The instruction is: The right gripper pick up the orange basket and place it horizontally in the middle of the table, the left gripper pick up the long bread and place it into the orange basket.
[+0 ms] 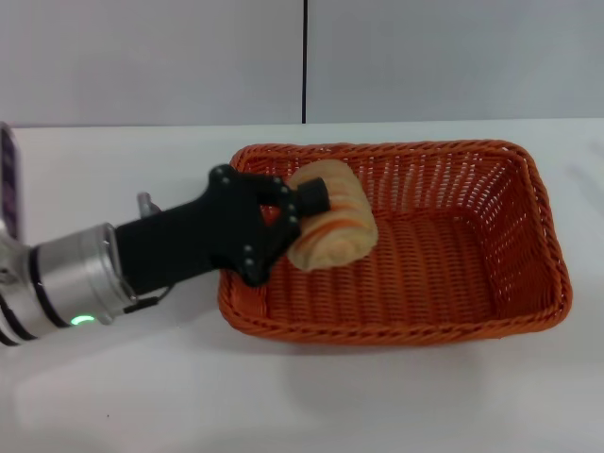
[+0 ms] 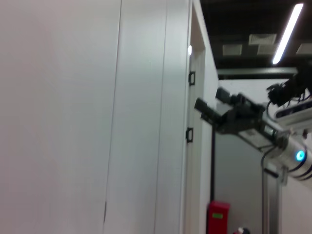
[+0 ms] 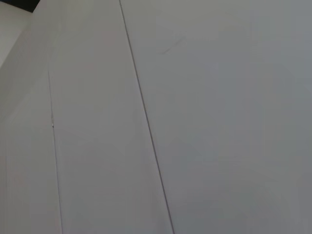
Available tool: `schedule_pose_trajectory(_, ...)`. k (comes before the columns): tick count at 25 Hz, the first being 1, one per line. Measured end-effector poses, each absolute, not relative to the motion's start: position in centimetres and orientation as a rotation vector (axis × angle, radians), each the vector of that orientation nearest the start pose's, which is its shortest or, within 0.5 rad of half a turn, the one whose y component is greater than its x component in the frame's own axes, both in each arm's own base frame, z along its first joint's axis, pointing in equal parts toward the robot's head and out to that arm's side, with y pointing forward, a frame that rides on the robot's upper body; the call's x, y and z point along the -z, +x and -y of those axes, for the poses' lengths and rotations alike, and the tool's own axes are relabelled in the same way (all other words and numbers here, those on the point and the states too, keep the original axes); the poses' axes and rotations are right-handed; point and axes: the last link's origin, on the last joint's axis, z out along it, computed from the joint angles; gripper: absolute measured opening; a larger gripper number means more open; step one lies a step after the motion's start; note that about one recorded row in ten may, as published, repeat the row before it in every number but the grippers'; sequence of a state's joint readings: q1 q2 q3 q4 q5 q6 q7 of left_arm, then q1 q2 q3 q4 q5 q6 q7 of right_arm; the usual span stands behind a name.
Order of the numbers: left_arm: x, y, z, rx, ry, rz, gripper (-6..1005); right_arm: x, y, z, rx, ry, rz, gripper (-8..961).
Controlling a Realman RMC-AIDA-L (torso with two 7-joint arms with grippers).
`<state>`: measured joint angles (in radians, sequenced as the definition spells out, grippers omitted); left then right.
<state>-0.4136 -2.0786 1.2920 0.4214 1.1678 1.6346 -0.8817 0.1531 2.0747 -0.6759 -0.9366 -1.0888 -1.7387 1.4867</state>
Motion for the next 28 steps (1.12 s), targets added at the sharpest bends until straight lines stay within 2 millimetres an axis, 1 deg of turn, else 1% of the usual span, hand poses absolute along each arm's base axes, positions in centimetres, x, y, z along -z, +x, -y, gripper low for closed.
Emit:
schedule_pose_trajectory(4, 5.7, -22.6, -27.7, 1.218, -2.587, 0.240, 5, -14.8, 27.2, -26.1, -1.464, -1.949, -0.410, 577)
schedule_pose_trajectory(8, 6.7, -22.8, -27.9, 1.154, -2.584, 0.247, 5, -14.9, 27.3, -26.1, -1.462, -1.945, -0.408, 576)
schedule_pose_trajectory(13, 6.8, -22.8, -28.3, 1.133, -2.567, 0.255, 6, -15.0, 27.3, -26.1, -1.460, -1.945, -0.407, 576)
schedule_pose_trajectory(17, 6.3, -23.0, -28.8, 1.144, -2.500, 0.289, 6, -15.0, 27.3, -26.1, -1.457, -1.945, -0.405, 576)
schedule_pose_trajectory(21, 5.6, -23.6, -29.0, 1.128, -2.463, 0.302, 106, -15.1, 27.3, -26.1, -1.454, -1.946, -0.398, 575)
schedule_pose_trajectory(23, 5.0, -24.2, -29.1, 1.124, -2.426, 0.314, 156, -15.1, 27.3, -26.1, -1.449, -1.946, -0.391, 575)
schedule_pose_trajectory(25, 4.1, -24.8, -29.2, 1.123, -2.376, 0.327, 248, -15.1, 27.3, -26.1, -1.447, -1.947, -0.385, 575)
schedule_pose_trajectory(28, 2.1, -26.3, -29.4, 1.106, -2.262, 0.347, 385, -15.2, 27.4, -26.0, -1.438, -1.943, -0.371, 575)
